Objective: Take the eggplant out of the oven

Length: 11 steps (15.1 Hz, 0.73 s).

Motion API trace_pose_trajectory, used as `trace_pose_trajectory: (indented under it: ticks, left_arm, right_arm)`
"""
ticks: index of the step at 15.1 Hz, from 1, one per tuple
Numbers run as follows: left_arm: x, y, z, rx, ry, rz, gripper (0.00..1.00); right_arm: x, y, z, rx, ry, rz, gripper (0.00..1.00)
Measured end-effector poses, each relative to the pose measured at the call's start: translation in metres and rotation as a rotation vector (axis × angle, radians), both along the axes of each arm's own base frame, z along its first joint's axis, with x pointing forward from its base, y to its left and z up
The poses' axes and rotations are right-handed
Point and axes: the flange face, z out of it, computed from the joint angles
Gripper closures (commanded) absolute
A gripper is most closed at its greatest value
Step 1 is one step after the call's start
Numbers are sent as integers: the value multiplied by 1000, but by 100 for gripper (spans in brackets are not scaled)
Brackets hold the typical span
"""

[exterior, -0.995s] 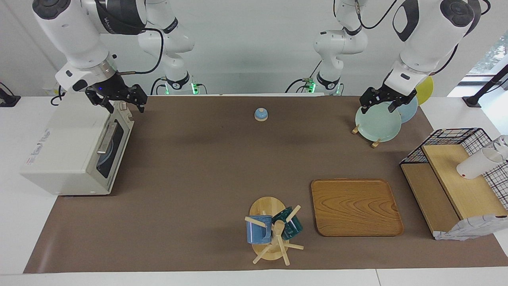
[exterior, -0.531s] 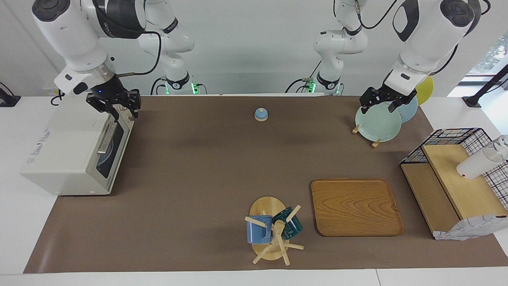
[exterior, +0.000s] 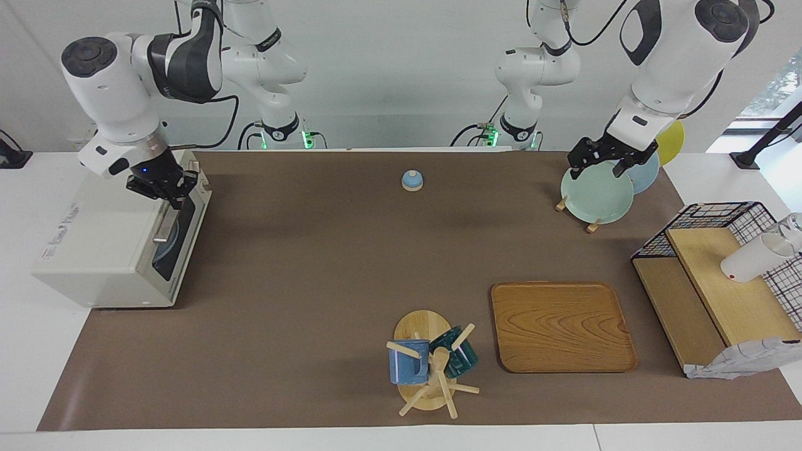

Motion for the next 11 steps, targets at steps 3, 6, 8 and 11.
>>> trace_pose_trajectory:
  ticks: [3,6,8,11]
  left_arm:
    - [0,0,0,0,0,0,0]
    - [0,0,0,0,0,0,0]
    - [0,0,0,0,0,0,0]
    - [0,0,0,0,0,0,0]
  right_arm:
    - [0,-6,-10,-16,-2,1,100]
    - [-5,-16,-25,-15,3,-15,100]
    - [-7,-18,-32,-13,15,-19,100]
    - [-9,-17,-37,-12,21,-17,100]
